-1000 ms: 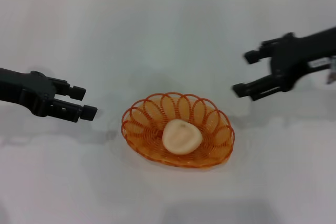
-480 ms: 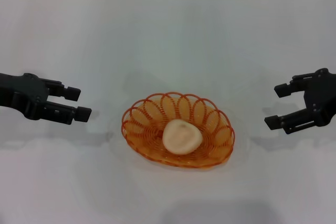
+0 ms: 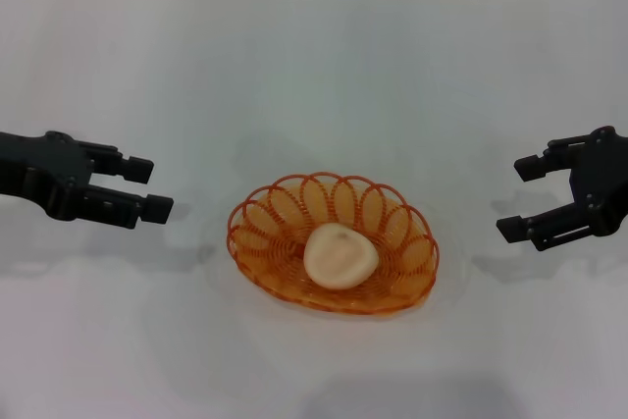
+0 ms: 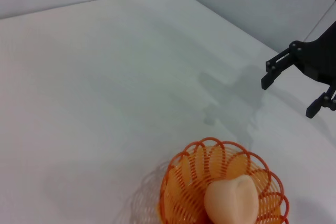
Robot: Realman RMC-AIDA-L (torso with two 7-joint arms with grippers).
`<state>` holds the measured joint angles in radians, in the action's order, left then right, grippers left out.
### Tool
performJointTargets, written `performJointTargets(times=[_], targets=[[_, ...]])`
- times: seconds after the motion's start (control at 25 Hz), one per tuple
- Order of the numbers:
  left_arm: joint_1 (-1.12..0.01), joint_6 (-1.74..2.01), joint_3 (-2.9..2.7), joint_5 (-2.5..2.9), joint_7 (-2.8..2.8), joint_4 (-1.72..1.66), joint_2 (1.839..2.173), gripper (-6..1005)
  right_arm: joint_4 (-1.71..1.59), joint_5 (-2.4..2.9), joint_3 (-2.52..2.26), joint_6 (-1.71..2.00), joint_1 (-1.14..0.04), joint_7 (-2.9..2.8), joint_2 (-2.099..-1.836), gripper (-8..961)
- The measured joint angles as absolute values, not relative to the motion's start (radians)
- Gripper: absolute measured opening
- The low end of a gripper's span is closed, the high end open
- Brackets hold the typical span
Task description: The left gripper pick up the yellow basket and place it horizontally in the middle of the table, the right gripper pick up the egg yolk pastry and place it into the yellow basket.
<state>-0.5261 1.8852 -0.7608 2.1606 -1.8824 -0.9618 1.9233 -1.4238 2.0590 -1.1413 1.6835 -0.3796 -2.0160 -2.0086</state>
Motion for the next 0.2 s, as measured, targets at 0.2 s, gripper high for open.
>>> performJointTargets(times=[0.2], targets=[[-0.531, 1.885, -0.761, 2.153, -1.883, -0.962, 1.923, 786, -1.423, 2.06, -1.141, 1.681, -0.383, -2.016, -2.008, 857]])
